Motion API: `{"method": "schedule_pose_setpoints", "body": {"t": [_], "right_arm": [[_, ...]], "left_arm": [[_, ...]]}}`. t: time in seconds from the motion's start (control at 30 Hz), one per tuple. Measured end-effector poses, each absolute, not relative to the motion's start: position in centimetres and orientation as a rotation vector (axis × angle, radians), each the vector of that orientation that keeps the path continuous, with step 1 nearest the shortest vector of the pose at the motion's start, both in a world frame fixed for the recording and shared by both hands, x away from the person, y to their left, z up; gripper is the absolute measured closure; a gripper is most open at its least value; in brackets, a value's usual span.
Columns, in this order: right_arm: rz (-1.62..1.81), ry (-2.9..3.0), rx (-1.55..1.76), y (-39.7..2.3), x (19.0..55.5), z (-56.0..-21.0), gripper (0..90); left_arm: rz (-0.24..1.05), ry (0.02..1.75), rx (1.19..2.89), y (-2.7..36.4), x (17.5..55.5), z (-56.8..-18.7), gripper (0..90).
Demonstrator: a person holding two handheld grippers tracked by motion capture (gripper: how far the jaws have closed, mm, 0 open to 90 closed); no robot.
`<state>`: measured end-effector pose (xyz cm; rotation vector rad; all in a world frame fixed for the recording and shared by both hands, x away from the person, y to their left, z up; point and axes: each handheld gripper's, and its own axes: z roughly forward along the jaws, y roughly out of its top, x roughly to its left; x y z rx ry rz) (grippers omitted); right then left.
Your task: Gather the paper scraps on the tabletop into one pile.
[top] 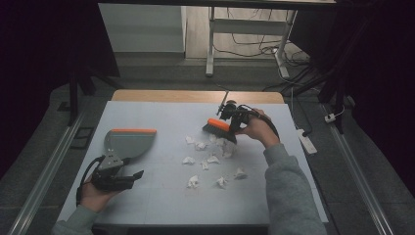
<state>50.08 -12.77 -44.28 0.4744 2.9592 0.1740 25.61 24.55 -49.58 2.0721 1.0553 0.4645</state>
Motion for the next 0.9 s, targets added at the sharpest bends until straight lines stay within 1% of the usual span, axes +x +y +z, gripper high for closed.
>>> {"method": "schedule_pose_setpoints", "body": {"t": [0.17, 0.5, 0.7, 0.9], "right_arm": [[0.328, 2.953, 0.509, -13.9, 48.7, -43.3, 70.5], [0.447, 2.863, 0.639, -15.9, 49.4, -41.9, 70.4], [0.426, 2.814, 0.696, -15.5, 50.4, -42.6, 70.4], [0.303, 2.872, 0.651, -13.6, 50.7, -44.4, 70.4]], "left_arm": [[0.458, 1.056, 2.068, 24.5, 25.7, -49.5, 31.0], [0.457, 1.056, 2.071, 24.5, 25.8, -49.6, 31.1], [0.460, 1.054, 2.068, 24.6, 25.8, -49.5, 31.1], [0.454, 1.054, 2.063, 24.7, 25.9, -49.6, 31.3]]}}
